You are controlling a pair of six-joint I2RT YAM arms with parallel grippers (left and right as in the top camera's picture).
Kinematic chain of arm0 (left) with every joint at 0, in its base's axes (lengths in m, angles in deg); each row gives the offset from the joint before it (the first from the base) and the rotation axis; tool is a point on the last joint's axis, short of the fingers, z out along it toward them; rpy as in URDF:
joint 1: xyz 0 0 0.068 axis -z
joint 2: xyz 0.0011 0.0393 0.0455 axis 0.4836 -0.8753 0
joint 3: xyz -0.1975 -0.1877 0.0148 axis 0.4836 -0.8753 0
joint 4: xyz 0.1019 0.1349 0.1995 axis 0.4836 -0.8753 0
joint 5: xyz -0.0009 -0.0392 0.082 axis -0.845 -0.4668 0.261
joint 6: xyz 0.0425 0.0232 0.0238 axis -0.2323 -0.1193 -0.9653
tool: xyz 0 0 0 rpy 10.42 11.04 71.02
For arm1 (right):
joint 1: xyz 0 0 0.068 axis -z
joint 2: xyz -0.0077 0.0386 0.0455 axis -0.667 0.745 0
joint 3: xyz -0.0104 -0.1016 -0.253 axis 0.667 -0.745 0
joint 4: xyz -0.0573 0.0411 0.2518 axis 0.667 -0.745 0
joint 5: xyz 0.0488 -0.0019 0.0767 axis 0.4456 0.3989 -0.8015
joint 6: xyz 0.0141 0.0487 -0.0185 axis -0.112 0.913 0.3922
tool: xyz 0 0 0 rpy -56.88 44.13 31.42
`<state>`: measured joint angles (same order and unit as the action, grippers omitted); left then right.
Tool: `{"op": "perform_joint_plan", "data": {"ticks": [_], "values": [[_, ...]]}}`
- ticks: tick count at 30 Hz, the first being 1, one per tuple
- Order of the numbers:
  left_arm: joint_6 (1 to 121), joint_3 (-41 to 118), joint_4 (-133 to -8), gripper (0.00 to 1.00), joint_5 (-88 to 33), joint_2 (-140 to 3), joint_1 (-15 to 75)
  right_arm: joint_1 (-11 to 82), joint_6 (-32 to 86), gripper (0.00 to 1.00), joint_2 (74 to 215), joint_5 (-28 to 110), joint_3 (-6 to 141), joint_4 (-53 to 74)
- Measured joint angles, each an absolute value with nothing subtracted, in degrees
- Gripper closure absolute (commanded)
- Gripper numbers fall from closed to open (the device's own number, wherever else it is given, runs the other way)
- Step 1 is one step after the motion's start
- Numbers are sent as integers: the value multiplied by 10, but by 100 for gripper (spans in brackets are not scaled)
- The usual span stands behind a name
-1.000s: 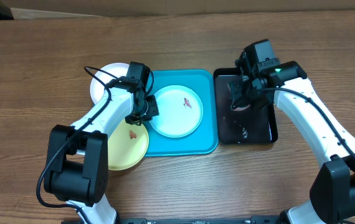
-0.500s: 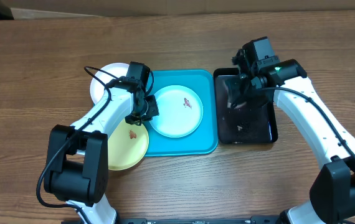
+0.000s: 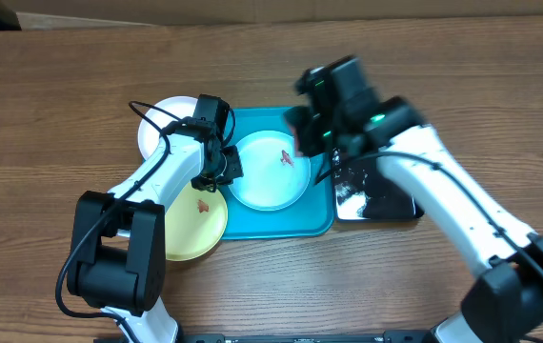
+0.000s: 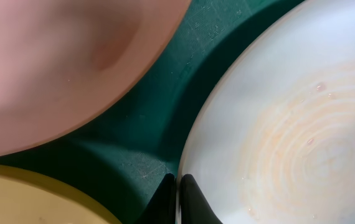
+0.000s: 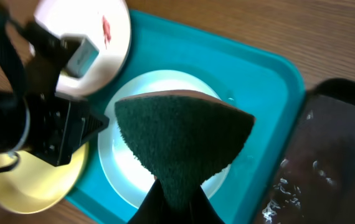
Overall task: Clean dirty plates on tray and stack at the side
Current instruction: 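Scrub the light-blue plate with the sponge in the right gripper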
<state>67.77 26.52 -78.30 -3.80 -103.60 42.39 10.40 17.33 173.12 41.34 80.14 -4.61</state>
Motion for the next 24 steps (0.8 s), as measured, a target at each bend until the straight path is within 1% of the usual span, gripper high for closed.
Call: {"op": "perform_joint_plan", "data": {"ticks": [4,7,16,24], "values": [[677,265,-783,95,-38,-1036,424,45,174,96,1779,518,801,-40],[677,265,-783,95,-38,-1036,424,25,174,96,1823,574,801,-22],[677,265,-784,94,-38,-1036,424,24,173,96,1895,672,801,28],[676,265,-785,94,-38,-1036,424,24,172,96,1931,689,801,33]]}}
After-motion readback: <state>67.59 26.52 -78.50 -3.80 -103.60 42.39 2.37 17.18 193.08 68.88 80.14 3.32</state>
